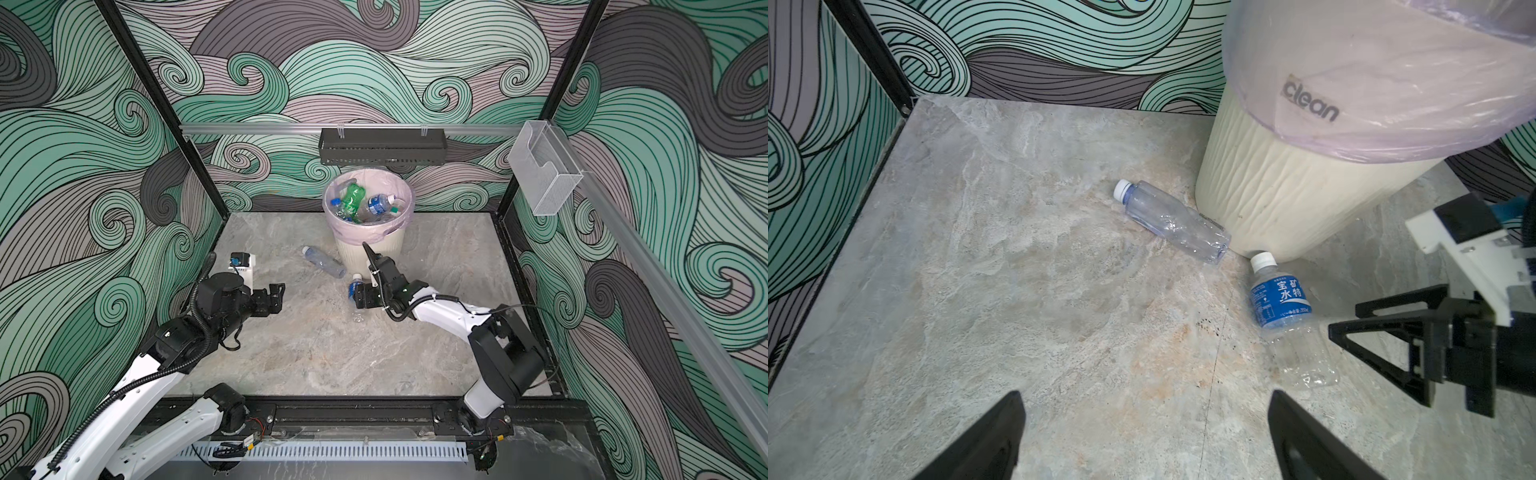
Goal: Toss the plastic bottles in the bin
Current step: 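Grasp the blue-labelled water bottle with the right gripper while the left withdraws, then lift the blue-labelled bottle with the right gripper and drop it into the bin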
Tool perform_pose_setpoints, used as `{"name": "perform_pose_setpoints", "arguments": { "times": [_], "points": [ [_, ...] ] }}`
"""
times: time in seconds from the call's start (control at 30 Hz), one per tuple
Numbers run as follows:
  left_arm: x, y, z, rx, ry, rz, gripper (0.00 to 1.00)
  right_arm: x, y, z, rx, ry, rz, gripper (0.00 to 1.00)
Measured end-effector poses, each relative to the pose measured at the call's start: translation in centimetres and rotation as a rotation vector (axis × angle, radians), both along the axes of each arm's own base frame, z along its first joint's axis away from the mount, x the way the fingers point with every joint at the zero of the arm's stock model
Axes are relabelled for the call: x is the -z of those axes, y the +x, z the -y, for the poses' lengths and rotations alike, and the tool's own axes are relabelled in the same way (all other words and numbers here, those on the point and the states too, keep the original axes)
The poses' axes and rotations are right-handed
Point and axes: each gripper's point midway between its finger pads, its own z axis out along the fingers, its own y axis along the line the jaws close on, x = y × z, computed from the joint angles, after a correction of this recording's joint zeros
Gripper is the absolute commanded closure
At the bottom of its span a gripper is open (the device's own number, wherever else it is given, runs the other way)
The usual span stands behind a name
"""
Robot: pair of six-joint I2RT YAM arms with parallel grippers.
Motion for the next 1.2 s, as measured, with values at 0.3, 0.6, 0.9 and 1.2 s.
{"name": "perform_pose_setpoints", "arguments": {
  "times": [0.3, 0.6, 0.9, 1.2],
  "points": [
    [0.7, -0.6, -0.9, -0.027, 0.032, -0.021, 0.07, 5.8, -0.3, -1.4, 0.042, -0.082, -0.066, 0.22],
    [1.1, -0.6, -1.3, -0.041, 0.049, -0.029, 0.07, 6.2, 0.2, -1.3, 0.056, -0.105, -0.04, 0.42],
    [2.6, -0.3, -1.2, -0.044, 0.07, -0.061, 0.07, 2.1, -0.9, 0.0, 0.015, -0.087, 0.047, 0.45],
    [4.3, 0.7, -0.6, -0.045, 0.084, -0.095, 0.07, -1.8, -3.9, 5.3, 0.049, -0.128, 0.143, 0.46]
  ]
}}
